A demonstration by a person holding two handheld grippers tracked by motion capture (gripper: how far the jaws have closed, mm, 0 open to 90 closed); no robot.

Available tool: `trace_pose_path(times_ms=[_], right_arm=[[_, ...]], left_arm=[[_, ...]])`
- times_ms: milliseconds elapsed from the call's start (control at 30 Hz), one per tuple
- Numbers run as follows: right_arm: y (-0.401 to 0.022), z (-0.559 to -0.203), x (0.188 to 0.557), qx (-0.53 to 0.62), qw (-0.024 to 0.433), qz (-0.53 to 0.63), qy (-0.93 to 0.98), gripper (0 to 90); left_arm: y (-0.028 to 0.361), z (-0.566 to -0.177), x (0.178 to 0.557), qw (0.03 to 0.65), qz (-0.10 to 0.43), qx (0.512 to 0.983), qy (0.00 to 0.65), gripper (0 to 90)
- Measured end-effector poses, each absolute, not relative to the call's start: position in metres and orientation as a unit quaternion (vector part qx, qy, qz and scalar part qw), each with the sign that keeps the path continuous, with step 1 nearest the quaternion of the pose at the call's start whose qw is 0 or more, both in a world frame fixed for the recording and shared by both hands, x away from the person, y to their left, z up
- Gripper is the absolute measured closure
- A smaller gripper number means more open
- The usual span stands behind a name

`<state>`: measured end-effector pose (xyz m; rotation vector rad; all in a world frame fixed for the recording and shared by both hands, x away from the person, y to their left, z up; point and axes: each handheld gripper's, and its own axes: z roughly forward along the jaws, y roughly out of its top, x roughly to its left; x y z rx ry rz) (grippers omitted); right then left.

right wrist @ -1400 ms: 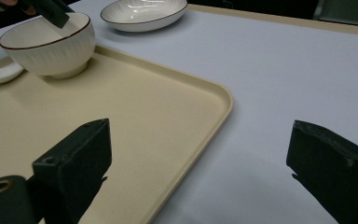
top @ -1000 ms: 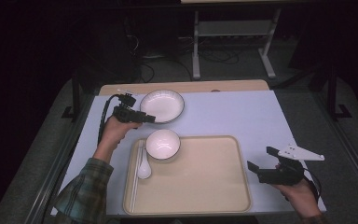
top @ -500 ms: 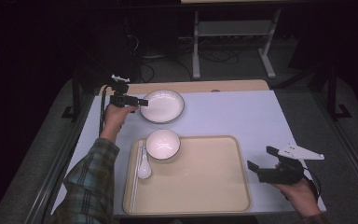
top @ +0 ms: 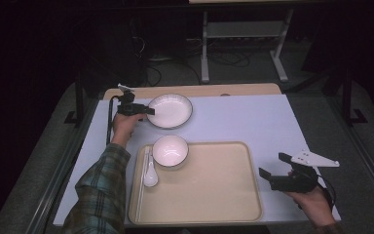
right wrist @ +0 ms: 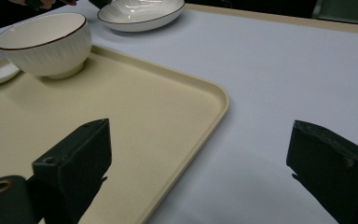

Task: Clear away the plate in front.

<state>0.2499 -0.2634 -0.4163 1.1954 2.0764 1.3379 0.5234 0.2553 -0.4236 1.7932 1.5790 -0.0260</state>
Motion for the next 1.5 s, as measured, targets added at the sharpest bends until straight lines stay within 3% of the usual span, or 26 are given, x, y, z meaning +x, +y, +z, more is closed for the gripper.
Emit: trace_pose_path(times_ms=[467, 633, 1100, 1500], right_arm=[[-0.264, -0.416, 0.249, 0.428, 0.197, 0.479, 0.741, 5.9], [-0.264, -0.416, 0.250, 0.428, 0.197, 0.479, 0.741, 5.9], [-0.264, -0.416, 0.250, 0.429, 0.197, 0.478, 0.741, 5.9], [-0.265, -0.416, 0.249, 0.430, 0.198, 0.477, 0.740, 6.0]], left_arm=[[0.246, -0.438, 0.525, 0.354, -0.029, 0.688, 0.633, 54.6], [0.250, -0.442, 0.523, 0.355, -0.017, 0.680, 0.641, 69.4], [0.256, -0.440, 0.521, 0.402, -0.031, 0.646, 0.649, 80.2], [0.247, -0.420, 0.519, 0.415, 0.007, 0.670, 0.615, 86.1]])
